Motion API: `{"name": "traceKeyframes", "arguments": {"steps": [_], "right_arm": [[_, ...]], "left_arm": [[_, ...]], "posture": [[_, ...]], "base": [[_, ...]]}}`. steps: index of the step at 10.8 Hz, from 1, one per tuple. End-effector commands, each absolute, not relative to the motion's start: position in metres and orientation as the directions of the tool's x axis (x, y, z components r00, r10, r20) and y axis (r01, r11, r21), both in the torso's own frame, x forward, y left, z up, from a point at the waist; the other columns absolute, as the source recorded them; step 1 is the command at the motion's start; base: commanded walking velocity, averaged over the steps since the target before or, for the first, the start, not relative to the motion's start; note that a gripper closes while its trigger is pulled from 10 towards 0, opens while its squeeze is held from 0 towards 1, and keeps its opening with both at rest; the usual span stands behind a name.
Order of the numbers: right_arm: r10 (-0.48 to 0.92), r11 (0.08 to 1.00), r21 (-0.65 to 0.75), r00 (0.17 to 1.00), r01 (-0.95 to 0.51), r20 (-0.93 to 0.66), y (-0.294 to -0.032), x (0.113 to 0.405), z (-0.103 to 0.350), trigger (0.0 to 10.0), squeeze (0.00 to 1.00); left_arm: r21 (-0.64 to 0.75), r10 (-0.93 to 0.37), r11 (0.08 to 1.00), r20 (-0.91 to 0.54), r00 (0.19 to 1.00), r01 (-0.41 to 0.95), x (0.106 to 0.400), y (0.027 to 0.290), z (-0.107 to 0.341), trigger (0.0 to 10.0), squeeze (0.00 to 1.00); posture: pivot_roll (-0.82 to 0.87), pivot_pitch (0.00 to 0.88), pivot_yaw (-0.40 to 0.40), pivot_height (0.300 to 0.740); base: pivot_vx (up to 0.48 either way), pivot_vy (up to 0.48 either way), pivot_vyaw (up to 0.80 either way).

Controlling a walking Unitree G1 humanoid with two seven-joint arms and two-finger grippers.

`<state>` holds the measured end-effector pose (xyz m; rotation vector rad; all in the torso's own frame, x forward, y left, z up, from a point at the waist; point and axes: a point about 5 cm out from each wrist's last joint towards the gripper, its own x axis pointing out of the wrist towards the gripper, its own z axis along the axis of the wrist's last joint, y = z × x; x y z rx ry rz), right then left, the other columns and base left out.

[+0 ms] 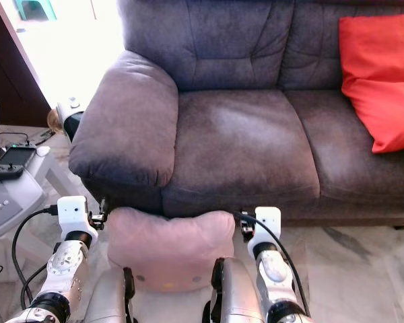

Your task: Move the pillow to the sofa from floor

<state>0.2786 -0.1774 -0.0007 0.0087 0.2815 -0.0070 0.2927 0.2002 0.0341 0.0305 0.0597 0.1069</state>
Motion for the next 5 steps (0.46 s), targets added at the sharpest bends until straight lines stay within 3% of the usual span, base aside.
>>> {"name": "traceKeyframes", "arguments": {"steps": [1,5], "right_arm": [[-0.007,1.0,0.009,0.952,0.01,-0.305,-0.1782,0.2767,-0.0043,10.0,0.0],[-0.009,1.0,0.003,0.941,0.01,-0.337,-0.1823,0.2739,-0.0082,10.0,0.0]], "left_arm": [[0.029,0.109,0.994,-0.064,0.992,-0.107,0.2934,0.1983,0.0338,10.0,0.0],[0.052,0.133,0.99,-0.101,0.986,-0.128,0.2945,0.2057,0.0322,10.0,0.0]], "posture": [[0.08,0.1,-0.047,0.52],[0.08,0.111,-0.048,0.51]], "base": [[0.0,0.0,0.0],[0.0,0.0,0.0]]}}
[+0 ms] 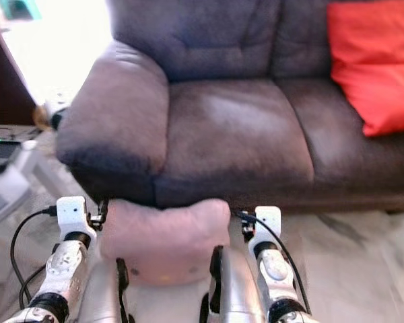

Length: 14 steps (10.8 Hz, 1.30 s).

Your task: Move the pillow to the sofa from floor

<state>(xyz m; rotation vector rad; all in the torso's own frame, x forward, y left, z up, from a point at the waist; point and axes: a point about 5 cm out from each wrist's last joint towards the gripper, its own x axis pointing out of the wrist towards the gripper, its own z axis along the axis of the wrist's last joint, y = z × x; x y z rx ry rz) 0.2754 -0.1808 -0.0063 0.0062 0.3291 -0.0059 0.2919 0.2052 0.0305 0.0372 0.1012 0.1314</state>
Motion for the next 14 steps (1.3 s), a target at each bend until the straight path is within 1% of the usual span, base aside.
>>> {"name": "traceKeyframes", "arguments": {"steps": [1,4,7,11,12,14], "right_arm": [[0.004,1.0,0.005,0.94,-0.003,-0.34,-0.1811,0.2741,-0.0084,10.0,0.0],[0.001,1.0,0.01,0.936,0.003,-0.352,-0.1817,0.2753,-0.0085,10.0,0.0],[0.017,1.0,0.012,0.932,-0.013,-0.361,-0.1797,0.2762,-0.0088,10.0,0.0],[0.03,1.0,0.009,0.927,-0.029,-0.374,-0.1784,0.2725,-0.0122,10.0,0.0],[0.051,0.998,-0.019,0.926,-0.062,-0.374,-0.1775,0.273,-0.0117,10.0,0.0],[0.056,0.997,-0.021,0.925,-0.07,-0.377,-0.1769,0.2726,-0.0121,10.0,0.0]], "left_arm": [[0.056,0.129,0.991,-0.108,0.986,-0.124,0.2953,0.2053,0.032,10.0,0.0],[0.048,0.124,0.992,-0.113,0.986,-0.119,0.2971,0.2024,0.0325,10.0,0.0],[0.042,0.123,0.992,-0.121,0.985,-0.119,0.2972,0.2014,0.0317,10.0,0.0],[0.04,0.116,0.993,-0.122,0.986,-0.112,0.3001,0.2006,0.0338,10.0,0.0],[0.042,0.112,0.993,-0.127,0.986,-0.108,0.3017,0.2001,0.0344,10.0,0.0],[0.042,0.111,0.993,-0.128,0.986,-0.107,0.3038,0.1998,0.036,10.0,0.0]], "posture": [[0.08,0.114,-0.046,0.51],[0.08,0.115,-0.046,0.51],[0.08,0.115,-0.047,0.473],[0.09,0.112,-0.044,0.473],[0.09,0.11,-0.044,0.473],[0.09,0.109,-0.045,0.473]], "base": [[0.0,0.0,0.0],[0.0,0.0,0.0],[0.0,0.0,0.0],[0.0,0.0,0.0],[0.0,0.0,0.0],[0.0,0.0,0.8]]}}
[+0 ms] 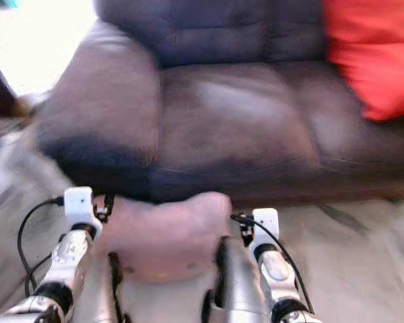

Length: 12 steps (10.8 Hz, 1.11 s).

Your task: Move the pillow to the sofa from floor

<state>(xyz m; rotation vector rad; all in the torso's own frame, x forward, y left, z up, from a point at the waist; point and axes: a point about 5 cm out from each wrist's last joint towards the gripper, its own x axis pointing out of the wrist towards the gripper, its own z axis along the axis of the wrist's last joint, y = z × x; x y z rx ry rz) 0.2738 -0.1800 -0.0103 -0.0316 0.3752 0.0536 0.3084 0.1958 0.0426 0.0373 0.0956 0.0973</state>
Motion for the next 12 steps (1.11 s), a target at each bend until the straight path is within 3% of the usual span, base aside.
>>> {"name": "traceKeyframes", "arguments": {"steps": [1,5,10,12], "right_arm": [[0.056,0.998,-0.007,0.924,-0.063,-0.378,-0.1764,0.2719,-0.0129,10.0,0.0],[0.04,0.999,0.006,0.921,-0.041,-0.388,-0.1786,0.2709,-0.0143,10.0,0.0],[0.02,1.0,-0.008,0.915,-0.026,-0.402,-0.1797,0.2712,-0.0151,10.0,0.0],[0.026,0.999,0.034,0.918,-0.014,-0.396,-0.1762,0.2764,-0.0118,10.0,0.0]], "left_arm": [[0.044,0.111,0.993,-0.128,0.986,-0.106,0.3044,0.1996,0.0364,10.0,0.0],[0.045,0.107,0.994,-0.131,0.986,-0.101,0.3052,0.1991,0.0366,10.0,0.0],[0.046,0.095,0.995,-0.134,0.986,-0.089,0.3062,0.197,0.0368,10.0,0.0],[0.048,0.092,0.995,-0.13,0.987,-0.086,0.3077,0.1967,0.0384,10.0,0.0]], "posture": [[0.09,0.105,-0.045,0.473],[0.09,0.108,-0.045,0.473],[0.09,0.113,-0.045,0.473],[0.09,0.116,-0.045,0.473]], "base": [[0.0,0.0,0.8],[0.0,0.0,0.0],[0.272,0.0,0.0],[0.0,0.0,0.0]]}}
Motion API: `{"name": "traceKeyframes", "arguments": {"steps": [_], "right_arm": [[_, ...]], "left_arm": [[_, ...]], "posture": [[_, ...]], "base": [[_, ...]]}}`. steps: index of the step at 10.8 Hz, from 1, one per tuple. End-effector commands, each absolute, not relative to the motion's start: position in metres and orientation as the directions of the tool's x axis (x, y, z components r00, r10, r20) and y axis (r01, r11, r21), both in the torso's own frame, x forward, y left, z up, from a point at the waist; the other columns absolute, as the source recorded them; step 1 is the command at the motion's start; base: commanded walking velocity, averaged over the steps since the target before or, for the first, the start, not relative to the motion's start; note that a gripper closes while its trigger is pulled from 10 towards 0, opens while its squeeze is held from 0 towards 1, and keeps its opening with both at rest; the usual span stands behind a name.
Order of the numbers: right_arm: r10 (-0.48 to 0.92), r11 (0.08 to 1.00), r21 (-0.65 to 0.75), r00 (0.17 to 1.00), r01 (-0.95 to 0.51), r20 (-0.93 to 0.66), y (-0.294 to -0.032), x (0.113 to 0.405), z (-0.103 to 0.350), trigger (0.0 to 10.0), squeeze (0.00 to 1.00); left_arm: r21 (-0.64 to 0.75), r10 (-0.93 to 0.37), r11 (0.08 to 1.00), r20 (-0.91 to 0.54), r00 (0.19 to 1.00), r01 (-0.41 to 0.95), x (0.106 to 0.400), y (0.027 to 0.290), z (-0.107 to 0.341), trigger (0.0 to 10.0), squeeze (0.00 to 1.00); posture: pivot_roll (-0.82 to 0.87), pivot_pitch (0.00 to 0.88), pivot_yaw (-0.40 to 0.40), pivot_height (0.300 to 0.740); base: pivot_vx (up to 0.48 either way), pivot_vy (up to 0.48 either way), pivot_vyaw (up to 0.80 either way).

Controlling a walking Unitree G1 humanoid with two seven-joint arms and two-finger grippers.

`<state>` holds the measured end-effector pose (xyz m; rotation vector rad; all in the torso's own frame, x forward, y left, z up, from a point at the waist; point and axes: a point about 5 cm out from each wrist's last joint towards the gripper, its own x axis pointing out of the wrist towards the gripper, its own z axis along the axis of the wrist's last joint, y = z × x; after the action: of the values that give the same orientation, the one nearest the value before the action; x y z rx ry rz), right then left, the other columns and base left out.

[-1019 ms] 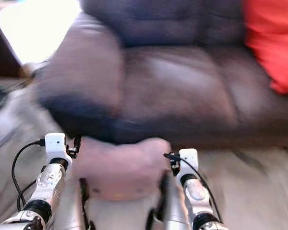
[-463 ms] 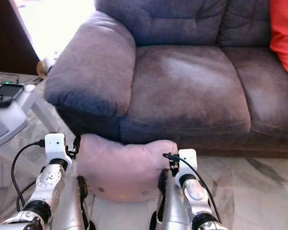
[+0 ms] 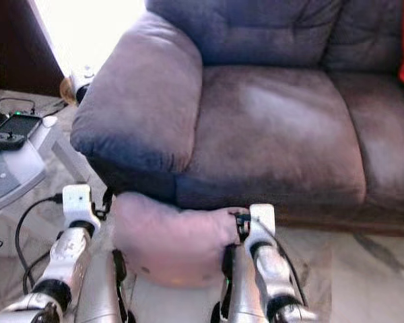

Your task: Move the pillow to the sofa from floor

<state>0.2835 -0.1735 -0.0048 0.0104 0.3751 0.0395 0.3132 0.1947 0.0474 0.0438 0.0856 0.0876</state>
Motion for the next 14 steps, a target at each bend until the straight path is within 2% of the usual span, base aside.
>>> {"name": "traceKeyframes", "arguments": {"steps": [1,2,3,4,7,10,14], "right_arm": [[0.03,0.999,0.023,0.914,-0.023,-0.405,-0.175,0.278,-0.011,10.0,0.0],[-0.002,1.0,0.008,0.897,0.007,-0.441,-0.176,0.28,-0.012,10.0,0.0],[-0.002,0.997,0.071,0.9,0.036,-0.435,-0.176,0.284,-0.009,10.0,0.0],[-0.008,0.997,0.071,0.902,0.042,-0.432,-0.176,0.287,-0.007,10.0,1.0],[-0.01,0.983,0.159,0.89,0.092,-0.455,-0.172,0.302,0.003,10.0,1.0],[0.045,0.966,0.247,0.89,0.078,-0.454,-0.165,0.316,0.015,10.0,1.0],[0.009,0.972,0.209,0.876,0.105,-0.482,-0.174,0.32,0.018,10.0,1.0]], "left_arm": [[0.048,0.086,0.996,-0.129,0.988,-0.08,0.308,0.196,0.039,10.0,0.0],[0.049,0.079,0.996,-0.124,0.989,-0.073,0.31,0.194,0.04,10.0,0.0],[0.054,0.072,0.996,-0.12,0.99,-0.066,0.31,0.194,0.041,10.0,0.0],[0.054,0.071,0.996,-0.118,0.991,-0.065,0.309,0.194,0.041,10.0,0.0],[0.056,0.06,0.997,-0.111,0.992,-0.055,0.309,0.195,0.042,10.0,0.0],[0.056,0.044,0.998,-0.098,0.994,-0.039,0.312,0.195,0.047,10.0,0.0],[0.046,0.029,0.999,-0.096,0.995,-0.025,0.31,0.195,0.046,10.0,0.0]], "posture": [[0.09,0.119,-0.046,0.473],[0.1,0.122,-0.047,0.473],[0.1,0.126,-0.048,0.473],[0.1,0.128,-0.048,0.473],[0.11,0.147,-0.048,0.473],[0.12,0.168,-0.048,0.473],[0.12,0.175,-0.047,0.473]], "base": [[0.0,0.0,0.0],[0.0,0.0,0.0],[0.0,0.0,0.0],[0.0,0.0,0.0],[0.0,0.0,0.0],[0.0,0.0,0.0],[0.0,0.0,0.0]]}}
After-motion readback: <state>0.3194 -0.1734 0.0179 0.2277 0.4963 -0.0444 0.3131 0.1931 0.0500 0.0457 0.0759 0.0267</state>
